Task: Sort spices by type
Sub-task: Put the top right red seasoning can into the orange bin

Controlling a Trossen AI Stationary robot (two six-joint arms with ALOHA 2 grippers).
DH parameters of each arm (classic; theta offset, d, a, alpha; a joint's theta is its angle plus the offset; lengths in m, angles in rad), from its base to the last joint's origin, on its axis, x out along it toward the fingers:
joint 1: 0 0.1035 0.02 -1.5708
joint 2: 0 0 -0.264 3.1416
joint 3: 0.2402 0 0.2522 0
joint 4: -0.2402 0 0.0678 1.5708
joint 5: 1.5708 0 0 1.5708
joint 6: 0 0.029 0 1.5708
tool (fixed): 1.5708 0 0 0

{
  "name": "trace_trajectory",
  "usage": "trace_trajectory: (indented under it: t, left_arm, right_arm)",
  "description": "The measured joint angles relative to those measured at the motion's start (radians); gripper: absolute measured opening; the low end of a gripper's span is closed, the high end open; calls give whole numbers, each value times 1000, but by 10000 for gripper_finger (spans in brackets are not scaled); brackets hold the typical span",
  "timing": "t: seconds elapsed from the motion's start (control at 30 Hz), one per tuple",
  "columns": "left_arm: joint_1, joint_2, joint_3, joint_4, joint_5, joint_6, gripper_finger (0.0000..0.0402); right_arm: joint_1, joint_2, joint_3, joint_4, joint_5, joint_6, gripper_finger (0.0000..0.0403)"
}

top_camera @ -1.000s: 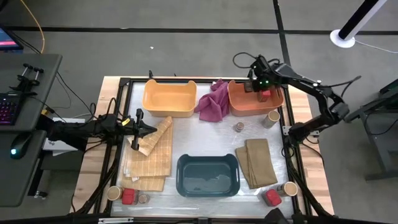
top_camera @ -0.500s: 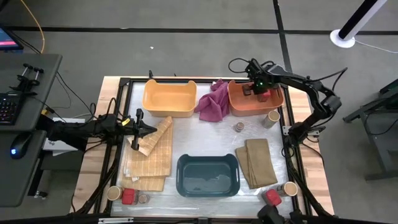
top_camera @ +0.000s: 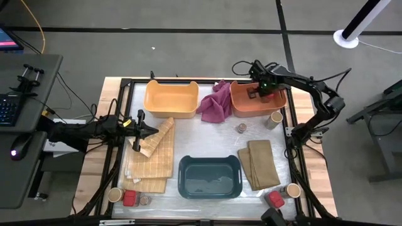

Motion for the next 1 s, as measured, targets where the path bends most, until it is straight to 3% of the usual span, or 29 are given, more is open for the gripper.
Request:
trace_trajectory:
  t: [0.5, 1.0]
  left_arm:
    - [0, 0, 0, 0, 0, 0, 0]
    - [0, 0, 0, 0, 0, 0, 0]
  right_arm:
    - [23, 0, 0, 21, 15, -18, 0]
    - [-37, 10, 0, 102, 45, 108, 0]
